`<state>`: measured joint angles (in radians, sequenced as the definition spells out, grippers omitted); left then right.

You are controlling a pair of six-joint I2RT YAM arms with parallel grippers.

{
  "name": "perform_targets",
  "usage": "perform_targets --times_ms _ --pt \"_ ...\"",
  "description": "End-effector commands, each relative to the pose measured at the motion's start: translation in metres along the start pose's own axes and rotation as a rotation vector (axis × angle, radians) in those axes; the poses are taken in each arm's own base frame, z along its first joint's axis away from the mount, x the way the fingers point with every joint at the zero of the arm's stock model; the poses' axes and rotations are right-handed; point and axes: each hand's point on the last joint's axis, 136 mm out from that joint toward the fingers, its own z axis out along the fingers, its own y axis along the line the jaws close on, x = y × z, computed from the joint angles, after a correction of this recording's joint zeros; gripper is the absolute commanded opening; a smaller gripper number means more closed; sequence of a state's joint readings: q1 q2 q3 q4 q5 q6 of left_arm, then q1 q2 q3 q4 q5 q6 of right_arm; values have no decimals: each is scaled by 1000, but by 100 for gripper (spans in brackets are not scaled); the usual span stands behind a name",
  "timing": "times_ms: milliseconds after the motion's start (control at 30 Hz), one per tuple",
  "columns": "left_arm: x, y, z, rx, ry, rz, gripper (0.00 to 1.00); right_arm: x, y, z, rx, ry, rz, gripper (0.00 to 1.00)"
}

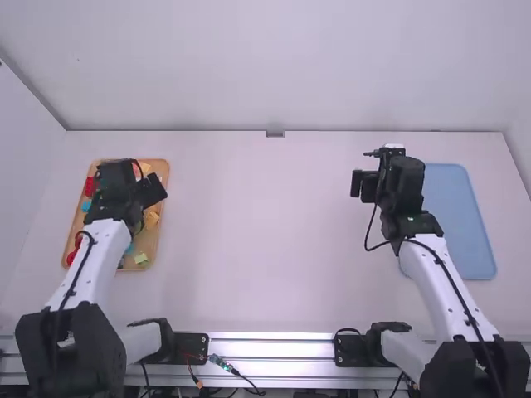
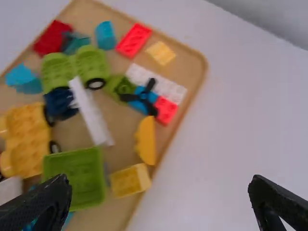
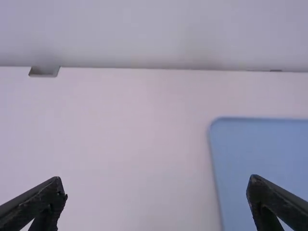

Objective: Assemble lego blocks to make yellow taxi

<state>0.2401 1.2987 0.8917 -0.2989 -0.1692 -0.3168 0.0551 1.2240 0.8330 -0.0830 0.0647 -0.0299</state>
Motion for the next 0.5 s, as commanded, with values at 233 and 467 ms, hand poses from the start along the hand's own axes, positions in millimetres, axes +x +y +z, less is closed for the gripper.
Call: perform_targets --times_ms 233,467 --pt "-14 62 35 -134 220 -166 99 5 12 14 -29 33 -20 99" --pt "-10 115 72 -212 412 -252 99 5 11 14 -27 32 -18 99"
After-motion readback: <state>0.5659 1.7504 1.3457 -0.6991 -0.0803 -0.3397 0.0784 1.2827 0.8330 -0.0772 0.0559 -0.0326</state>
